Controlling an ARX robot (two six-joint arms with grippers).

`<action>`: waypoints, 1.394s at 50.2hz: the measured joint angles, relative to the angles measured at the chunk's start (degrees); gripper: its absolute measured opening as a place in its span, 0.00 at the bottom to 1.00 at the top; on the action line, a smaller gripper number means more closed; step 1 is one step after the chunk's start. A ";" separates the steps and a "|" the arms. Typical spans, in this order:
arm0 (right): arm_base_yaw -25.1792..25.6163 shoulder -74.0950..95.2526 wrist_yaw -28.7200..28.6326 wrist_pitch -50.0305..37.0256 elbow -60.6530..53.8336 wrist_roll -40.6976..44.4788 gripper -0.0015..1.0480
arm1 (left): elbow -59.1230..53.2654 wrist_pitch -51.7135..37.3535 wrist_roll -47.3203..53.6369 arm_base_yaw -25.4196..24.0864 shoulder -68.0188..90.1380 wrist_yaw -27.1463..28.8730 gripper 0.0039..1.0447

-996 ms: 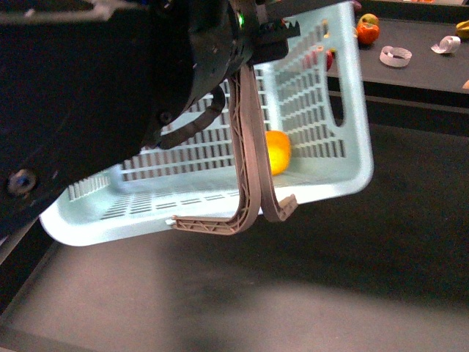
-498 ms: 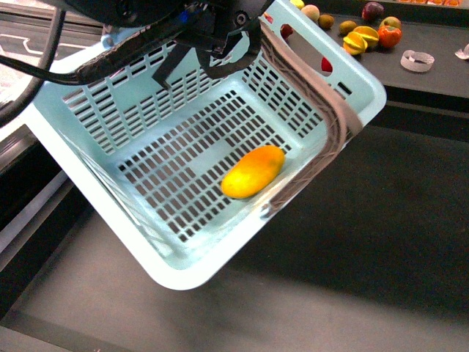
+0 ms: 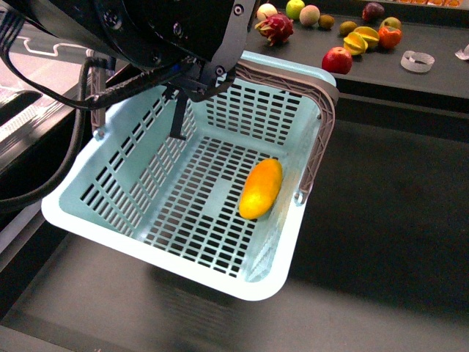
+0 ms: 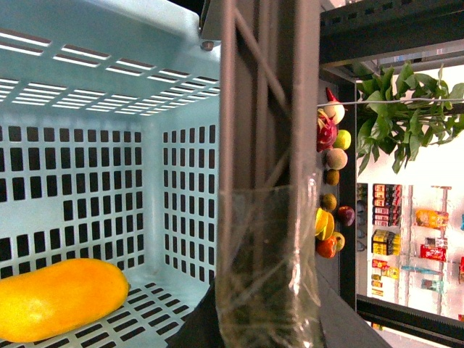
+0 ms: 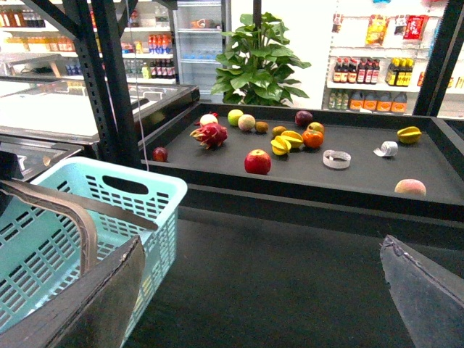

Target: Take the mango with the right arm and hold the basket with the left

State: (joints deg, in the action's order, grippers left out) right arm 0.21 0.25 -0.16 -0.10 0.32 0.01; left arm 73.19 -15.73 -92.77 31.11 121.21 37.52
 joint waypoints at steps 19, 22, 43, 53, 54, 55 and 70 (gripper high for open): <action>0.00 0.00 0.00 0.02 0.00 0.00 0.92 | 0.66 5.55 -7.78 -0.74 3.61 -0.92 0.16; 0.00 0.00 0.00 0.02 0.00 0.00 0.92 | 1.05 5.77 -8.31 -0.77 3.61 -0.96 0.25; 0.00 0.00 0.00 0.00 0.00 0.00 0.92 | -1.20 10.95 -9.46 -0.44 -3.63 0.11 0.89; 0.00 0.00 0.00 0.00 0.00 0.00 0.92 | -7.93 11.82 -7.41 0.04 -12.50 3.67 0.92; 0.00 0.00 0.00 0.00 0.00 0.00 0.92 | -9.20 11.78 -6.60 0.04 -13.92 4.52 0.92; 0.00 0.00 0.00 0.00 0.00 0.00 0.92 | -10.10 11.78 -5.88 0.04 -14.93 5.25 0.92; 0.00 0.00 0.00 0.00 0.00 0.00 0.92 | -23.47 10.36 7.76 -3.96 -27.58 13.73 0.92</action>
State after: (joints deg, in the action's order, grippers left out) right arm 0.21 0.25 -0.16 -0.10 0.32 0.01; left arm 49.71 -5.37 -85.01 27.16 93.62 51.24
